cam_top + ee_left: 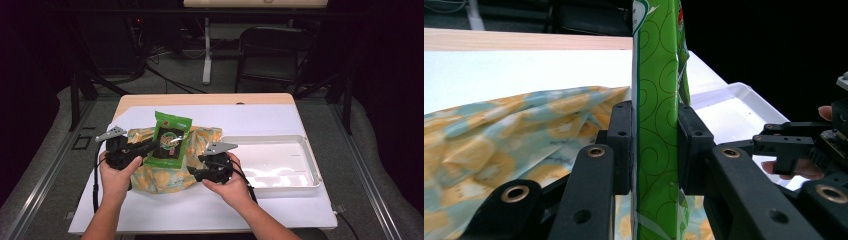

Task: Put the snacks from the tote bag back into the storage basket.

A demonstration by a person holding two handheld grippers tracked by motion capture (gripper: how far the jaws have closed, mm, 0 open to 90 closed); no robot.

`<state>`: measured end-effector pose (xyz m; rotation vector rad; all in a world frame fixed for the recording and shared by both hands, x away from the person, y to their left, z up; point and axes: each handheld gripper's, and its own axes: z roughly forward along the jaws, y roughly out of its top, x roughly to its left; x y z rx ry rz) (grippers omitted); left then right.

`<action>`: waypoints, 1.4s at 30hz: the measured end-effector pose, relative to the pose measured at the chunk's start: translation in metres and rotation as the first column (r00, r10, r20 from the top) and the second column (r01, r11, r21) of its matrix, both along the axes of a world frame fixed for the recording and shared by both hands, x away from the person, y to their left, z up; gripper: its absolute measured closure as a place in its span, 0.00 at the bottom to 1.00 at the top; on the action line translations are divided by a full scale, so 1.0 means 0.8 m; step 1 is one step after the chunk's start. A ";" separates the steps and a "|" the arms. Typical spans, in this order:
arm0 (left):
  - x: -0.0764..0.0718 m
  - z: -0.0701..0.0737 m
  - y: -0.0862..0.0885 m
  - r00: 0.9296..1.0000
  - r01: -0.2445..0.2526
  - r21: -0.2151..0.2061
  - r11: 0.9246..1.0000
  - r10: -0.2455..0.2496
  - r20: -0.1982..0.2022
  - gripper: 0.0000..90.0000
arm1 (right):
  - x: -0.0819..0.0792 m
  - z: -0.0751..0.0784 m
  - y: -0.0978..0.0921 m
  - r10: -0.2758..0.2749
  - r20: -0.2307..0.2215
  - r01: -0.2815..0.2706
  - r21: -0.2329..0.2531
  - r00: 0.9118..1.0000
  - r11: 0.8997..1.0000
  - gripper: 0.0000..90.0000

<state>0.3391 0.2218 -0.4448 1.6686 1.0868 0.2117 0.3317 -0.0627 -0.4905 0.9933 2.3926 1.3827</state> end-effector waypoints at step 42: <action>0.003 -0.001 -0.091 0.976 0.212 0.055 0.976 -0.214 0.039 0.81 | -0.003 0.004 -0.069 -0.137 -0.009 0.137 0.096 0.991 0.986 0.46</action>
